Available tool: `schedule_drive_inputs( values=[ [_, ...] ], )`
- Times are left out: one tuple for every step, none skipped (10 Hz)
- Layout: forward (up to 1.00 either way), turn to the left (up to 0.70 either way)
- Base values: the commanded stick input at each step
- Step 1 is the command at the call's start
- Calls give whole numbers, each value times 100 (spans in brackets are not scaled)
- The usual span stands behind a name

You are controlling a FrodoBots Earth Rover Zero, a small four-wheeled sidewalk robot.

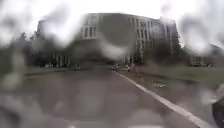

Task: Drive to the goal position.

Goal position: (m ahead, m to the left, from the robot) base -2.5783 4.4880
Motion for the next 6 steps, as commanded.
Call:
schedule_drive_inputs(
  values=[
    [100, 0],
    [100, 0],
    [100, 0],
    [100, 0],
    [100, 0],
    [100, 0]
  ],
)
